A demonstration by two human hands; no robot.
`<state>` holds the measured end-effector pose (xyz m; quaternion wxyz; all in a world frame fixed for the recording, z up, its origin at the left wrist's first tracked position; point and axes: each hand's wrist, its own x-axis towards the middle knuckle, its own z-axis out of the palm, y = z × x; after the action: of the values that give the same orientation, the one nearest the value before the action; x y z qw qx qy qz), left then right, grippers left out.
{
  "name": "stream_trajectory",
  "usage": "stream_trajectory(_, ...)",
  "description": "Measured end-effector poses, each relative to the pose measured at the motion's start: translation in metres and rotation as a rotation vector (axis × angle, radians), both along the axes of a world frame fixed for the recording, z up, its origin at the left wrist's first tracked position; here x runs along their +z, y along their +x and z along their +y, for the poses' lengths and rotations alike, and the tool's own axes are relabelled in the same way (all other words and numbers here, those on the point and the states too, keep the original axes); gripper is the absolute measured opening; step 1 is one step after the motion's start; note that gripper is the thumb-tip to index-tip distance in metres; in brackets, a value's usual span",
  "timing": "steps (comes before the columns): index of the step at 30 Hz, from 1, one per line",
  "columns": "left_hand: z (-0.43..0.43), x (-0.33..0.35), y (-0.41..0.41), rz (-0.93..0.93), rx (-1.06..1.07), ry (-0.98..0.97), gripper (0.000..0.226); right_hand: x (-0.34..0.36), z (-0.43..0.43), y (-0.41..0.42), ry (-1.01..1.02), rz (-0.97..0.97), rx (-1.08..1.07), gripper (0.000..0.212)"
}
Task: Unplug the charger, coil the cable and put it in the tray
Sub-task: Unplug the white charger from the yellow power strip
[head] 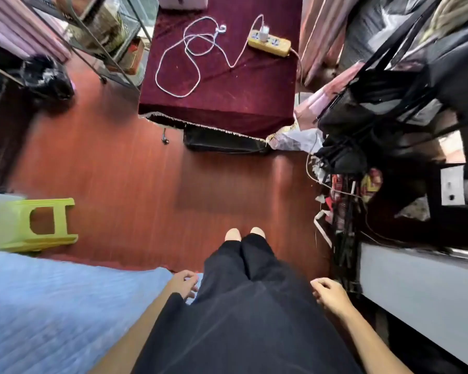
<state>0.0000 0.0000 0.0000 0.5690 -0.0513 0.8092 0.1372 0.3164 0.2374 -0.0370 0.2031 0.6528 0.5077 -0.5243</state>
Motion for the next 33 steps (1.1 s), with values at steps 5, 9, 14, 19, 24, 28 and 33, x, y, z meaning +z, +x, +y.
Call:
stream_trajectory(5, 0.010, 0.004, -0.014, 0.044, 0.043, 0.027, 0.014, -0.012, 0.025, -0.030, -0.020, -0.006, 0.025, 0.014)
stream_trajectory(9, 0.011, 0.006, -0.033, 0.065, 0.064, 0.013, 0.013, -0.003, 0.067, -0.094, 0.046, 0.083, 0.028, 0.016)
stream_trajectory(14, 0.016, 0.008, -0.071, 0.067, -0.054, 0.008, 0.014, 0.011, 0.125, -0.181, 0.150, 0.216, 0.055, 0.013)
stream_trajectory(19, 0.063, 0.005, -0.150, -0.048, -0.263, -0.180, 0.037, 0.014, 0.160, -0.240, 0.179, 0.207, 0.044, 0.013)
stream_trajectory(24, 0.101, -0.001, -0.216, 0.016, -0.192, -0.019, 0.029, 0.015, 0.164, -0.256, 0.177, 0.140, 0.041, 0.016)
stream_trajectory(28, 0.162, 0.003, -0.262, 0.065, -0.081, 0.153, 0.013, 0.014, 0.166, -0.248, 0.164, 0.045, 0.052, 0.017)
stream_trajectory(33, 0.246, 0.019, -0.316, 0.112, 0.022, 0.333, 0.013, 0.009, 0.183, -0.252, 0.102, -0.047, 0.093, 0.018)
